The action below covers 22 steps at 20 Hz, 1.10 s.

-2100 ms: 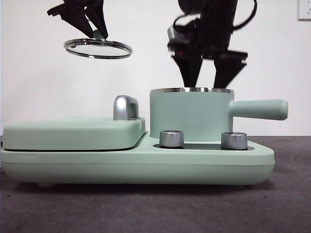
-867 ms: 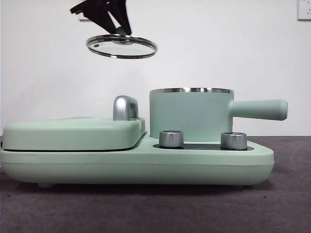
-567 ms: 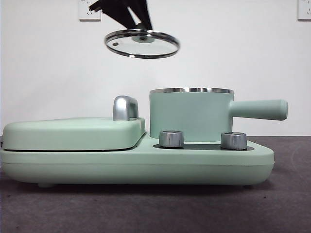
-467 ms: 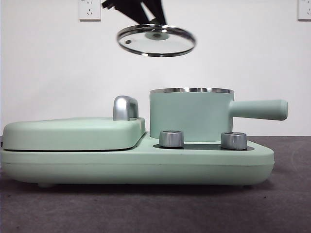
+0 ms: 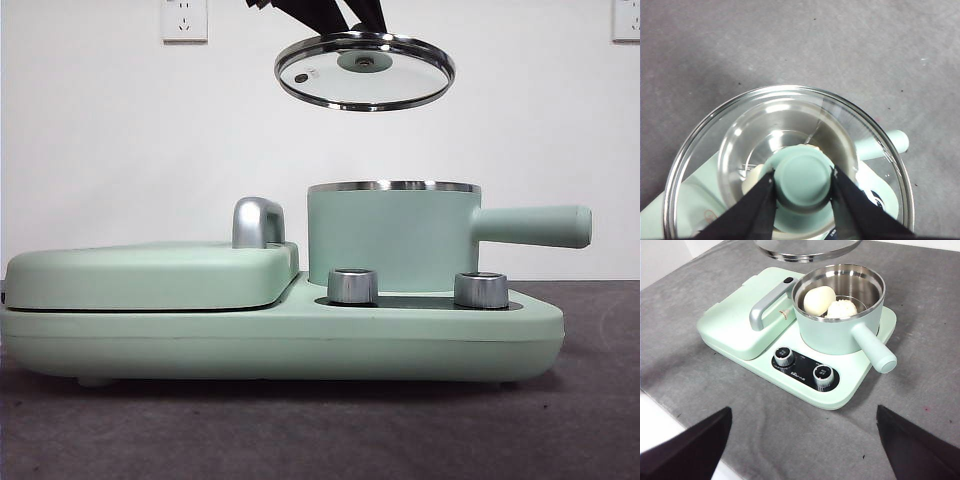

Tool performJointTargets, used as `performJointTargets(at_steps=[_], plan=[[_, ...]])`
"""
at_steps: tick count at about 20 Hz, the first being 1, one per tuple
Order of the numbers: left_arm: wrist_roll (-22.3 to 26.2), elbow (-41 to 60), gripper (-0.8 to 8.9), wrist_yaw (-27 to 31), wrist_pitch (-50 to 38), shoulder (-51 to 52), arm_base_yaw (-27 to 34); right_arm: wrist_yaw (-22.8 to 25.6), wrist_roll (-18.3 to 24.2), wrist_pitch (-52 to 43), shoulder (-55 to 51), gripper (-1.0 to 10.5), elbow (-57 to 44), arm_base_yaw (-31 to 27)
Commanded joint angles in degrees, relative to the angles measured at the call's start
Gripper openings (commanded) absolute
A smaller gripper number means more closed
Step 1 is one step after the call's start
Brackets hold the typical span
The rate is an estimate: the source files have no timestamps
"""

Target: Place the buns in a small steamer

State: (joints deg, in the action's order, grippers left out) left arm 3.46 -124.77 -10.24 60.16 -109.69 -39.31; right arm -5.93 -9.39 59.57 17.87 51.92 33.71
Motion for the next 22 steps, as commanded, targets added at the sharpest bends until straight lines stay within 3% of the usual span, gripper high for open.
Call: performJointTargets(at_steps=[1,8,11,22], plan=[[0.11,-0.76,0.18,-0.07,-1.92,0.59,-0.52,-0.07,-0.72,-0.66,0.02,4.6,0.50,0.39],[0.09,7.54,0.16,-0.13,-9.25,0.55,-0.50,-0.07,-1.14,-0.66,0.02,4.6,0.52,0.39],[0.59,10.25,0.16,-4.24,-13.46,0.48,-0.39,-0.04,-1.14,-0.66,0.02,4.6,0.50,0.39],[1.73,10.45,0.16,-4.17,-16.02,-4.72,-0.31,-0.02,-2.16,-0.66,0.02,4.6,0.50,0.39]])
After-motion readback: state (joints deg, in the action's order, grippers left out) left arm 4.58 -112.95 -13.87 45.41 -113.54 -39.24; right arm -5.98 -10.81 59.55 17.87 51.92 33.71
